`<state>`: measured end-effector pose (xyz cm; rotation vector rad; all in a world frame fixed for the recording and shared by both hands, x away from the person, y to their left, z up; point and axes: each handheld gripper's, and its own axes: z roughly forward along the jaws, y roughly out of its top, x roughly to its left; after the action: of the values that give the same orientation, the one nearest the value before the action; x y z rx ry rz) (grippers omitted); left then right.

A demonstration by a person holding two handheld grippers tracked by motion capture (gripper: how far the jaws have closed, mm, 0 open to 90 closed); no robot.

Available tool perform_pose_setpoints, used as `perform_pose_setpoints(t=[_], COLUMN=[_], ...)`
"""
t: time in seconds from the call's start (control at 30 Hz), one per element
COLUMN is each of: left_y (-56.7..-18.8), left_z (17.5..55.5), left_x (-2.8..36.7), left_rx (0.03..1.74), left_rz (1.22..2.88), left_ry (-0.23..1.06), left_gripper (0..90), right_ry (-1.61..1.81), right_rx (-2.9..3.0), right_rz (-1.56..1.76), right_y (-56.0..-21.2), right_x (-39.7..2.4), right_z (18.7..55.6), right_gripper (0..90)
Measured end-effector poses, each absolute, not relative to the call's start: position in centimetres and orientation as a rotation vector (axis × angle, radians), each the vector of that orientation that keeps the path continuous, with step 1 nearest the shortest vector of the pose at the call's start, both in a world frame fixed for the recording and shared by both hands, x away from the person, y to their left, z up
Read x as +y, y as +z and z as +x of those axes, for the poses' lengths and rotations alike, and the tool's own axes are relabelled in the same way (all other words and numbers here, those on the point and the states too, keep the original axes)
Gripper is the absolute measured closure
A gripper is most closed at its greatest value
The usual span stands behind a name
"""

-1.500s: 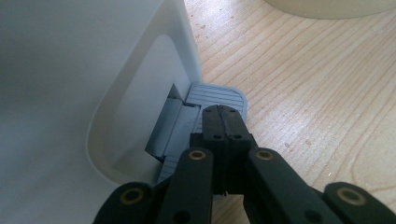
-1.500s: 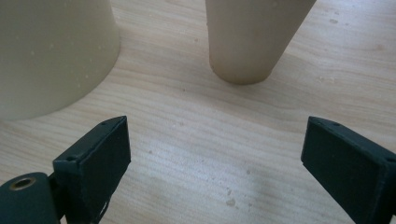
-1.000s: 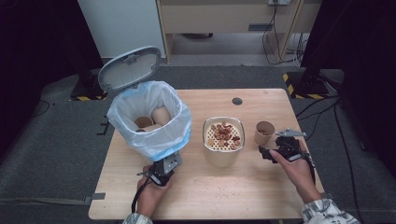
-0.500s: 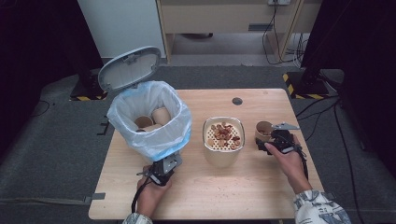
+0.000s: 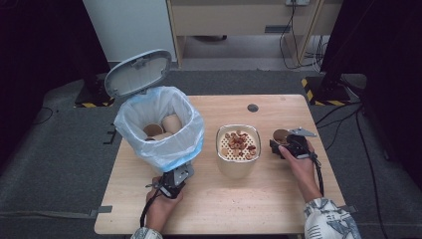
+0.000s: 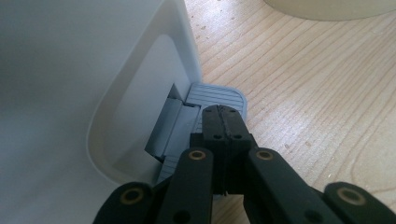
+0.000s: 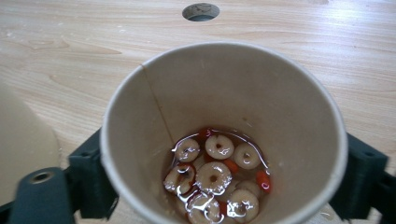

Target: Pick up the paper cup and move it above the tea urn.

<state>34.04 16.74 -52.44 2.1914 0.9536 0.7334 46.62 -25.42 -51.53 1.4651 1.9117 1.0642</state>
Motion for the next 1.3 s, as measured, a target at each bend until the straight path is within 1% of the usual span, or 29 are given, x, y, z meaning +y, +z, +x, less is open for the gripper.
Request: perform_pose_setpoints(t=[0.13,0.17,0.3,0.37,0.57,0.6,0.8,1.03,1.3], left_y=[-52.4,-52.4,-52.4,-52.4,-52.4,-52.4,-52.4,-52.4,-52.4], left_z=[34.0,34.0,34.1,34.1,34.1,34.1,34.1,34.1,34.1], left_x=[16.7,16.7,16.8,16.8,16.8,16.8,16.8,16.9,16.9], left_rx=[0.955,0.955,0.956,0.957,0.958,0.958,0.958,0.959,0.960], left_rz=[2.190,2.190,2.189,2.188,2.187,2.187,2.186,2.184,2.182], left_ry=[0.733,0.732,0.730,0.728,0.726,0.726,0.724,0.720,0.719], left_gripper=[89.4,89.5,89.5,89.4,89.5,89.5,89.5,89.5,89.5], right_ry=[1.067,1.074,1.088,1.092,1.101,1.101,1.102,1.095,1.090], right_rx=[1.891,1.891,1.878,1.870,1.887,1.887,1.900,1.943,1.974], right_rz=[1.471,1.455,1.432,1.419,1.398,1.398,1.351,1.260,1.209], right_y=[-52.0,-52.1,-52.2,-52.1,-51.6,-51.6,-49.8,-46.7,-44.9], right_x=[-25.4,-25.4,-25.1,-25.1,-25.4,-25.4,-25.8,-26.0,-26.0], right_z=[46.8,46.9,46.9,46.9,46.7,46.7,46.2,45.7,45.8], right_gripper=[16.7,18.8,19.1,23.9,30.9,30.9,32.6,33.8,34.2])
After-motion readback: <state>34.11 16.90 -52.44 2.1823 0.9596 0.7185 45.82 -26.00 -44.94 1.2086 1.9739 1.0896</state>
